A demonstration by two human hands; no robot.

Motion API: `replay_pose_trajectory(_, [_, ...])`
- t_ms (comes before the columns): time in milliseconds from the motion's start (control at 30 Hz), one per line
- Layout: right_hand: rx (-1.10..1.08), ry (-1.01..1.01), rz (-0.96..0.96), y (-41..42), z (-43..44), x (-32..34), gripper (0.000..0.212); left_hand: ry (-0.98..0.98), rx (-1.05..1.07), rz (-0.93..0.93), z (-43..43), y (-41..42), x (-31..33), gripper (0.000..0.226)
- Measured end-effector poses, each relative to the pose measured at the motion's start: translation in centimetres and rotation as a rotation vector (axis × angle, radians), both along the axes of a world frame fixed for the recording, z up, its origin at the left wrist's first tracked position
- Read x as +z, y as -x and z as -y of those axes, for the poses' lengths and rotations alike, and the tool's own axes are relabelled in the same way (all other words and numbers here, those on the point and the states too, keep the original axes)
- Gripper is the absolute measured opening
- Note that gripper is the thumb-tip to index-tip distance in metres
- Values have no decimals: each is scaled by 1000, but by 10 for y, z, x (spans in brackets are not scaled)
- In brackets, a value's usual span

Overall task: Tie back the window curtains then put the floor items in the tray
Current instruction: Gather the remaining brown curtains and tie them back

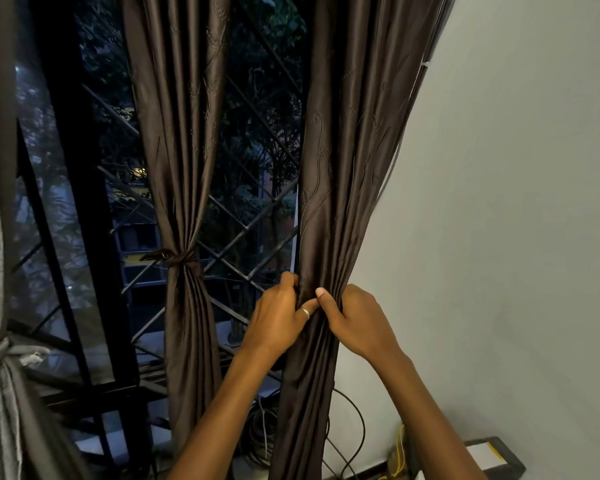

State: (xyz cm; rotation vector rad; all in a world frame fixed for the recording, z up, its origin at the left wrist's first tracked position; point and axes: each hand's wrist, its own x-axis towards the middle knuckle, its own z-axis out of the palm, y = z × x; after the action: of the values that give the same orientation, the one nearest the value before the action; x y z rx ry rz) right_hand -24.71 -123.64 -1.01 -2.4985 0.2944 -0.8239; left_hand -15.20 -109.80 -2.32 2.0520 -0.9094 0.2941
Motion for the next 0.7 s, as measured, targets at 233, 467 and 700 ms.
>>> replay_pose_trajectory(233, [-88,-24,61,-1,-3,-3,24,85,149,52,3,18,0,43])
replay_pose_trajectory(467, [48,-608,199,10,-17,-1,23,144,231,180,5,28,-4,29])
replay_pose_trajectory(700, [98,-800,322,15,-31,-13,13,149,-55,65,5,15,-12,23])
